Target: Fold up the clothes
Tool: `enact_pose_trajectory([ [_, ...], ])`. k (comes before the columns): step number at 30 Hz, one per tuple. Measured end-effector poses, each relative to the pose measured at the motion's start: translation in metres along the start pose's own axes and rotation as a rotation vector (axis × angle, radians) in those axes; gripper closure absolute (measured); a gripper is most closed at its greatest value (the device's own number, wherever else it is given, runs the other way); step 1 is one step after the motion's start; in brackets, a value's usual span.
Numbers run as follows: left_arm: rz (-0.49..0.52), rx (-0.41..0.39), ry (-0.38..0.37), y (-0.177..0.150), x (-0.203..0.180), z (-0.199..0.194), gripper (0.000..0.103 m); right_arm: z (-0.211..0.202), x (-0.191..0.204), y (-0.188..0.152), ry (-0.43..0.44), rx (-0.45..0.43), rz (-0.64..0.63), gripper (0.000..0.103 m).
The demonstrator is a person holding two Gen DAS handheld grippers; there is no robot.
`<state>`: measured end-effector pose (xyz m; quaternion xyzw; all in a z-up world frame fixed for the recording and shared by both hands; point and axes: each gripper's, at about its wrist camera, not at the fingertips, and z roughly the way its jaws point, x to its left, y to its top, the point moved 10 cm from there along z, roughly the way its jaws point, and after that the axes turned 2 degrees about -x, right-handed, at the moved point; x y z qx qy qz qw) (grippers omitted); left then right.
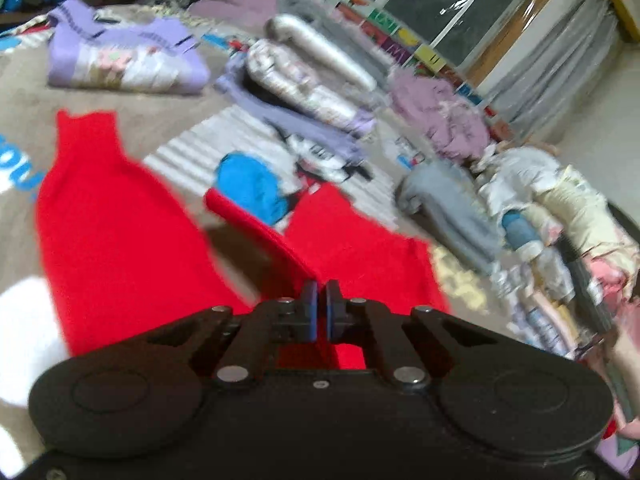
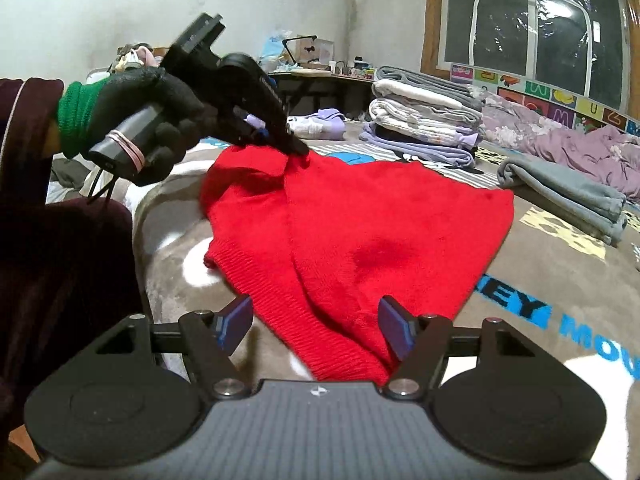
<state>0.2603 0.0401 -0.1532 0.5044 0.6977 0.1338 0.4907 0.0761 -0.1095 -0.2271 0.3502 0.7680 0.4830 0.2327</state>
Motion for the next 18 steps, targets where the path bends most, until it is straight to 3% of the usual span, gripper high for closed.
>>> enact_pose_trajectory([
  [7,0.070,-0.045,-0.068,0.019,-0.067,0.012,0.102,-0.001,-0.005,-0.004,0.017,0.011,0.023,0.035],
  [18,0.088,0.000,-0.084,0.014,-0.125,0.071,0.102,-0.010,-0.009,-0.007,0.045,0.005,0.072,0.034],
])
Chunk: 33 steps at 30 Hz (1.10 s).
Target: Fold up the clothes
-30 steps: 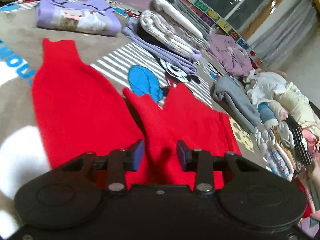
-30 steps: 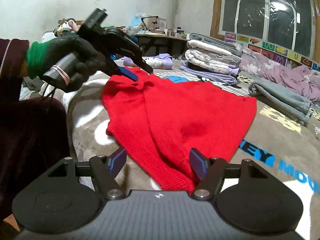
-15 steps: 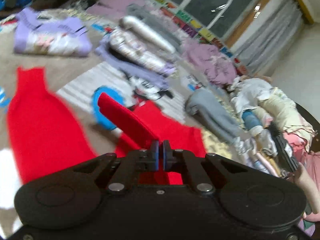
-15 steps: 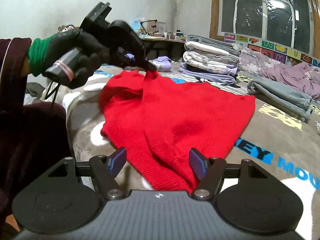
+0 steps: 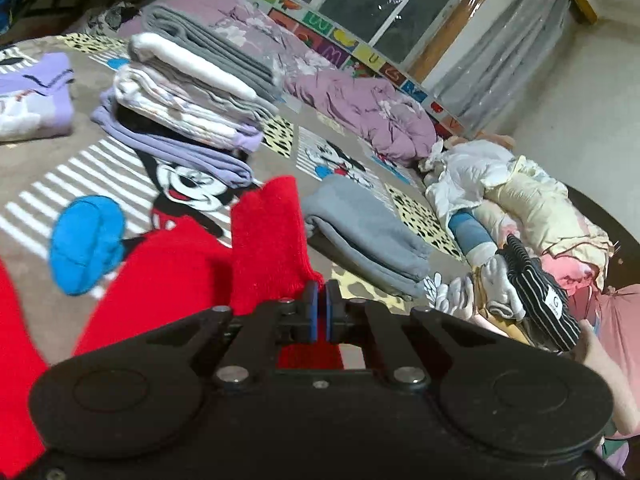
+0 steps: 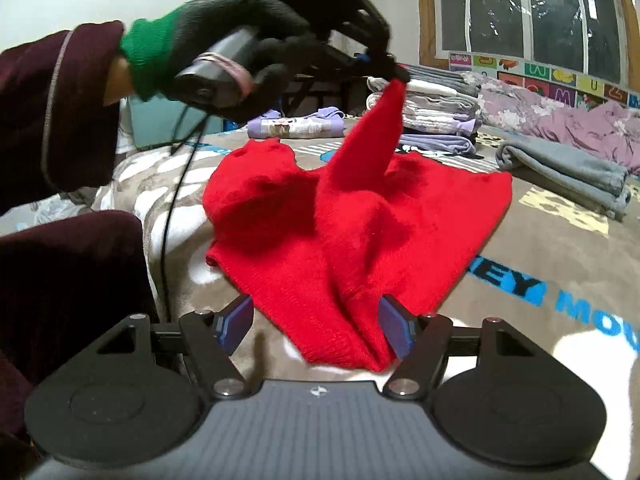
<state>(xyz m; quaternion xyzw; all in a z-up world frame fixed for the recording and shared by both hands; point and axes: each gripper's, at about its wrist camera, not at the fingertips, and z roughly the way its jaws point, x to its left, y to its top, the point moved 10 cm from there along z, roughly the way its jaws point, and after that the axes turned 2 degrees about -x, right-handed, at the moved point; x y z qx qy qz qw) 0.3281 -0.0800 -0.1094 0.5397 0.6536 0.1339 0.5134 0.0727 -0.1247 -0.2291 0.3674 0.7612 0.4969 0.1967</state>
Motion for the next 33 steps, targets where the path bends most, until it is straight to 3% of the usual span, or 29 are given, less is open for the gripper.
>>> enact_pose_trajectory([
  [10,0.061,0.054,0.063,-0.020,-0.011,0.055,0.102,-0.003,-0.008,-0.002,0.010,-0.006,0.028,0.034],
  [17,0.204,0.075,0.107,-0.039,-0.023,0.084,0.102,0.000,-0.012,-0.004,0.023,-0.002,0.049,0.034],
  [21,0.346,0.109,0.130,-0.052,-0.030,0.098,0.102,0.001,-0.012,-0.005,0.031,0.001,0.054,0.033],
  [22,0.376,0.118,0.131,-0.055,-0.030,0.099,0.099,0.002,-0.012,-0.004,0.035,0.001,0.056,0.033],
  [25,0.445,0.133,0.128,-0.061,-0.030,0.097,0.069,0.002,-0.011,-0.003,0.044,0.002,0.056,0.032],
  [28,0.360,0.084,0.113,-0.048,-0.011,0.074,0.065,0.002,-0.014,-0.002,0.043,-0.004,0.072,0.033],
  [33,0.220,0.090,0.114,-0.040,0.035,0.051,0.065,0.001,-0.033,0.006,0.035,-0.060,0.206,0.033],
])
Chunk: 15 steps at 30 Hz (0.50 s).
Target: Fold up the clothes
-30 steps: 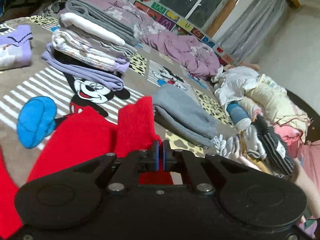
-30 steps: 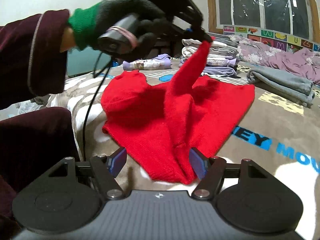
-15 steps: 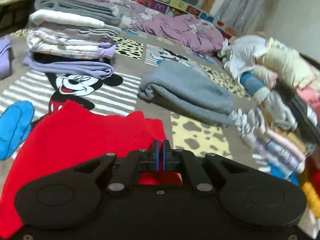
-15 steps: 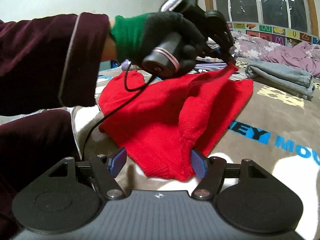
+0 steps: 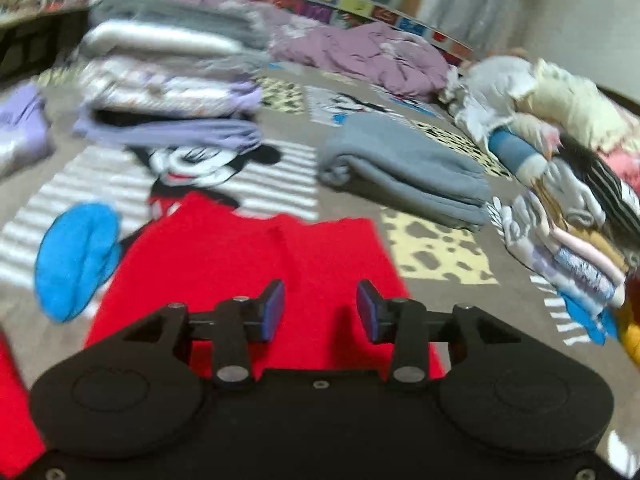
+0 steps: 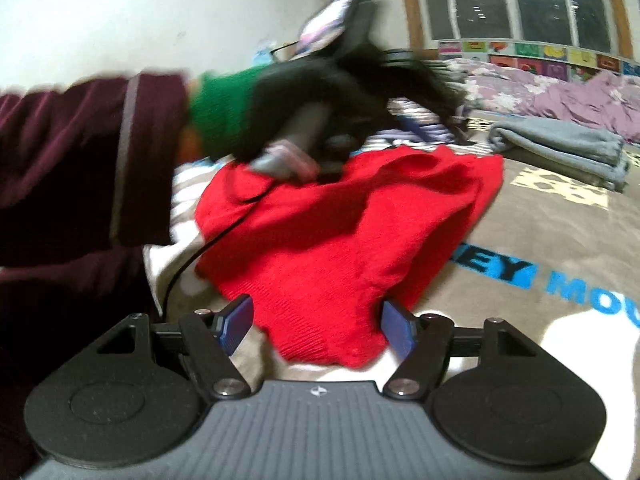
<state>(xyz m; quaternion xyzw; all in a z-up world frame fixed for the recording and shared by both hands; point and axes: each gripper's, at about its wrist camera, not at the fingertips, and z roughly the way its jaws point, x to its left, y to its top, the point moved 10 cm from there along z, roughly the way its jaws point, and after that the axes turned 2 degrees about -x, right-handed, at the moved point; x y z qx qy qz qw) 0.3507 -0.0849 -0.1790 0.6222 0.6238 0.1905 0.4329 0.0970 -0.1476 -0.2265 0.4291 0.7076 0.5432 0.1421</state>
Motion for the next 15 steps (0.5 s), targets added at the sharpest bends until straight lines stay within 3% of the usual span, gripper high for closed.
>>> enact_pose_trajectory([
  [2,-0.058,0.011,-0.018,-0.003,0.013,-0.003,0.065,-0.001,-0.007,0.005,-0.003,-0.024,0.053,0.034],
  [5,-0.143,0.032,-0.065,-0.007,0.024,-0.002,0.065,-0.001,-0.017,0.011,-0.007,-0.059,0.133,0.047],
  [7,-0.158,0.048,-0.079,-0.009,0.026,0.003,0.065,-0.002,-0.025,0.016,-0.009,-0.082,0.186,0.061],
  [10,-0.165,0.072,-0.086,-0.008,0.026,0.015,0.066,0.002,-0.034,0.017,0.007,-0.097,0.283,0.073],
  [15,-0.146,0.112,-0.131,0.004,0.017,0.041,0.067,0.009,-0.040,0.012,0.043,-0.086,0.380,0.079],
])
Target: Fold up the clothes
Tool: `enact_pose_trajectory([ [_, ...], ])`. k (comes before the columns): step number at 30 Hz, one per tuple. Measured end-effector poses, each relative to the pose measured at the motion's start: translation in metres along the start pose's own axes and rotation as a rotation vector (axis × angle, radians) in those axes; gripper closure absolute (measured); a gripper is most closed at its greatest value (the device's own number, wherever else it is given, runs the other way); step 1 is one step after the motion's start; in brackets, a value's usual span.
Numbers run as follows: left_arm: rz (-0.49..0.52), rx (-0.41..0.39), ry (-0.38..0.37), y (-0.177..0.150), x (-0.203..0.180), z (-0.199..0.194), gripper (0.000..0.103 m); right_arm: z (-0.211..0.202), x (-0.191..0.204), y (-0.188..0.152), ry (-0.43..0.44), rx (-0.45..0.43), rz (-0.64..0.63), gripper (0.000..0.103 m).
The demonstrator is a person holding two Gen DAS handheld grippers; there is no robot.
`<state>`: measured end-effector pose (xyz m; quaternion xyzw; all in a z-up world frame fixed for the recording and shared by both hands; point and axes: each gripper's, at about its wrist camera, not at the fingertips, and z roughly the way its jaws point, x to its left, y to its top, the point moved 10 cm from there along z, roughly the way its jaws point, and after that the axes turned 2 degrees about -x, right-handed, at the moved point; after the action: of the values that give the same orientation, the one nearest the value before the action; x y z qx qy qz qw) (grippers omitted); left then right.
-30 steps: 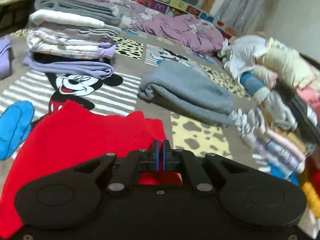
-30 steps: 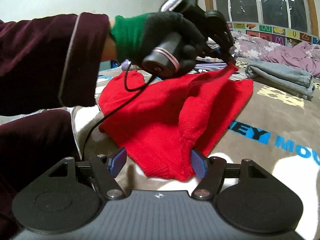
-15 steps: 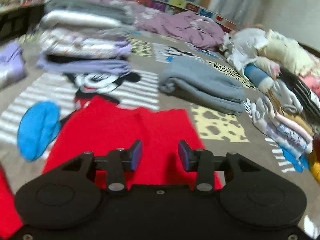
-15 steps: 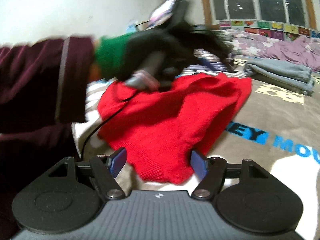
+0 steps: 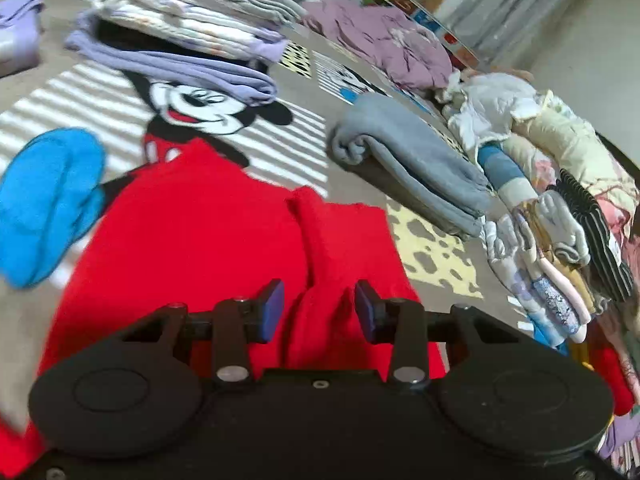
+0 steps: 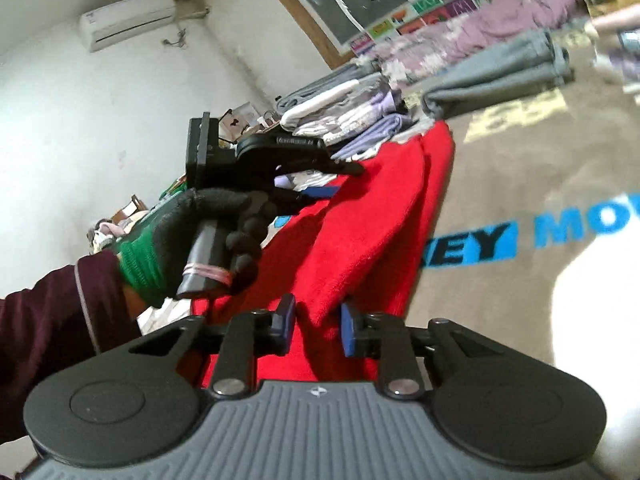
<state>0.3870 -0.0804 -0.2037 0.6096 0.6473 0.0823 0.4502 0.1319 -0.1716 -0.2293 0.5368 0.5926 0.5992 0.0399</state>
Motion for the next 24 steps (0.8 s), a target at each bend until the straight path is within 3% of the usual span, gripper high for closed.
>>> enact_pose_trajectory([
  [3,0.035,0.029,-0.013,0.007,-0.007,0.017,0.070,0.002,-0.002,-0.004,0.008,0.018,0.023,0.081],
  [4,0.055,0.038,-0.024,0.008,-0.011,0.022,0.086,0.002,-0.002,-0.005,0.008,0.022,0.025,0.081],
  [5,0.088,0.043,-0.026,0.008,-0.016,0.025,0.096,0.003,-0.002,-0.005,0.007,0.024,0.026,0.081],
  [8,0.190,0.009,-0.061,0.013,-0.032,0.019,0.096,0.003,-0.002,-0.005,0.006,0.030,0.030,0.081],
  [12,0.225,-0.035,-0.121,0.018,-0.043,0.012,0.096,0.004,-0.003,-0.004,0.004,0.032,0.039,0.081],
  [20,0.225,0.015,-0.059,0.007,-0.026,0.038,0.093,0.012,-0.011,-0.010,0.002,0.077,0.094,0.081],
  [24,0.256,0.000,-0.036,0.011,-0.026,0.031,0.086,0.001,-0.003,-0.009,-0.060,0.043,0.013,0.080],
])
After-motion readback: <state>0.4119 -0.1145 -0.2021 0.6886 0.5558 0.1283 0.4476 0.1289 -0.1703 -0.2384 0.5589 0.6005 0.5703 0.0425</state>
